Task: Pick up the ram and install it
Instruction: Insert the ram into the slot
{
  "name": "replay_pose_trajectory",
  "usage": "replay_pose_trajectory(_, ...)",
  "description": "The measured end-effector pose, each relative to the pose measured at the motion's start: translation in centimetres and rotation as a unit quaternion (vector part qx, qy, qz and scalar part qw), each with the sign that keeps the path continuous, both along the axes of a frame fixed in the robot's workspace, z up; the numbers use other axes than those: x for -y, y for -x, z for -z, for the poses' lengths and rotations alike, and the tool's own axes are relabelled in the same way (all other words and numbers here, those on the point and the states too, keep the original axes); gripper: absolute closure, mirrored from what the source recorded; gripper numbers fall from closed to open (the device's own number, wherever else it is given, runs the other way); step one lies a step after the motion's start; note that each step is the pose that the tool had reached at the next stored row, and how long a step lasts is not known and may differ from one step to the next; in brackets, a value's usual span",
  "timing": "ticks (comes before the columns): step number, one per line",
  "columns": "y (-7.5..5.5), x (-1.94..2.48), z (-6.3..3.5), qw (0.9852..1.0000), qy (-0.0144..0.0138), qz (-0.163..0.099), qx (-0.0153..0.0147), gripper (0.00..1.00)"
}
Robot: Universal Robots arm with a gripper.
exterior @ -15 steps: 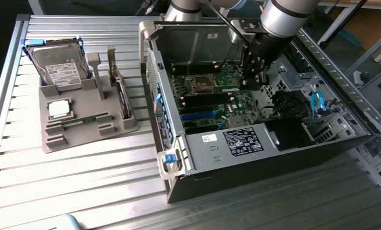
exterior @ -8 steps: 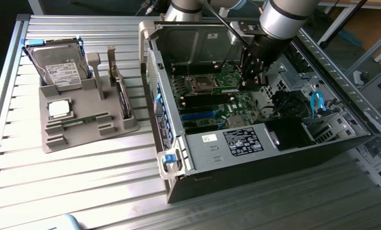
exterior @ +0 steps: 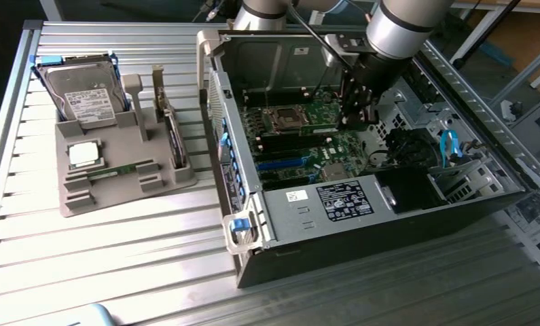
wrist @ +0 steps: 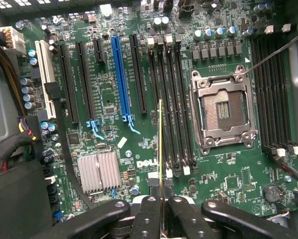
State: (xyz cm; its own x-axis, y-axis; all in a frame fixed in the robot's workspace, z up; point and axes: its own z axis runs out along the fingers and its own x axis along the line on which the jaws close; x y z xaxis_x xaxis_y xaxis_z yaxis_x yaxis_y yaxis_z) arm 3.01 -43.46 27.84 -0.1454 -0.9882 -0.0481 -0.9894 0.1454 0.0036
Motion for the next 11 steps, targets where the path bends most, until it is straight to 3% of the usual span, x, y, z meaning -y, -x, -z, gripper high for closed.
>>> replay_pose_trajectory(11, 0.00, 0.00, 0.52, 1.0000, 0.0000, 0.000, 0.0002, 0.88)
